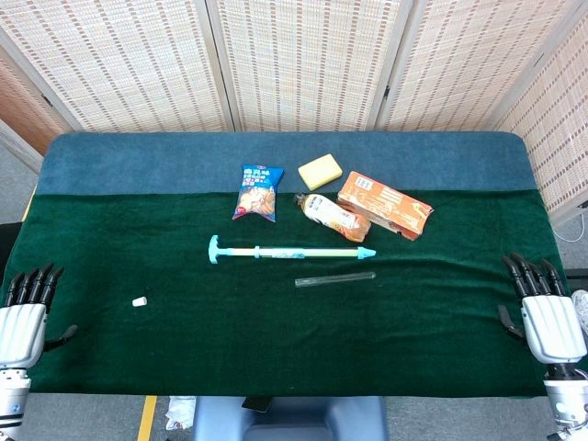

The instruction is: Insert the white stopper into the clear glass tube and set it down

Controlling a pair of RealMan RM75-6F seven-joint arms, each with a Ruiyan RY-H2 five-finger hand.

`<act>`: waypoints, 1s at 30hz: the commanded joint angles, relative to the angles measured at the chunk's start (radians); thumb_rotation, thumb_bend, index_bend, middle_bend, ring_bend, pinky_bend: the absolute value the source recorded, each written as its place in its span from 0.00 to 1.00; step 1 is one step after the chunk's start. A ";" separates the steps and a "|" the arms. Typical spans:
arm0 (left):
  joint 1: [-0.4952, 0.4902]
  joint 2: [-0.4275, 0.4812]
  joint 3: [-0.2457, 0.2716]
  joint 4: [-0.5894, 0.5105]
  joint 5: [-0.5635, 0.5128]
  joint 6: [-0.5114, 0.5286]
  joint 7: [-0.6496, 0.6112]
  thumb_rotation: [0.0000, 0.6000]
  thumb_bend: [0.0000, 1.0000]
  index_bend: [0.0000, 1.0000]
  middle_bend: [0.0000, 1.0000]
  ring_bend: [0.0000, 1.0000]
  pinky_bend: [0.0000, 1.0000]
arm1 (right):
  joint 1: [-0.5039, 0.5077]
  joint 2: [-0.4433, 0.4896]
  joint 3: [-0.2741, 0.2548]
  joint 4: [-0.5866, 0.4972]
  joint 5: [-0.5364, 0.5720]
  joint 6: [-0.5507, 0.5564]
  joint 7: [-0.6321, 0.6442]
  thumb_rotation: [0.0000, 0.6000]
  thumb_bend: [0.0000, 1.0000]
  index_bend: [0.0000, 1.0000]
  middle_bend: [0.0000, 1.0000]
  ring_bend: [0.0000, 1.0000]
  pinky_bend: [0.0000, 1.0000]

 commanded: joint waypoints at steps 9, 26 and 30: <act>-0.003 -0.006 0.000 0.014 0.007 0.003 -0.011 1.00 0.23 0.10 0.10 0.07 0.00 | 0.003 0.001 0.002 -0.005 -0.002 -0.002 0.001 1.00 0.48 0.03 0.11 0.14 0.06; -0.118 -0.016 0.012 0.094 0.099 -0.118 -0.023 1.00 0.38 0.35 0.67 0.57 0.44 | 0.007 0.017 0.002 -0.016 -0.010 -0.003 -0.003 1.00 0.48 0.04 0.11 0.17 0.08; -0.173 -0.028 0.028 0.110 0.128 -0.196 -0.016 1.00 0.55 0.41 0.86 0.76 0.65 | 0.009 0.019 0.002 -0.020 -0.009 -0.007 -0.005 1.00 0.48 0.04 0.11 0.17 0.08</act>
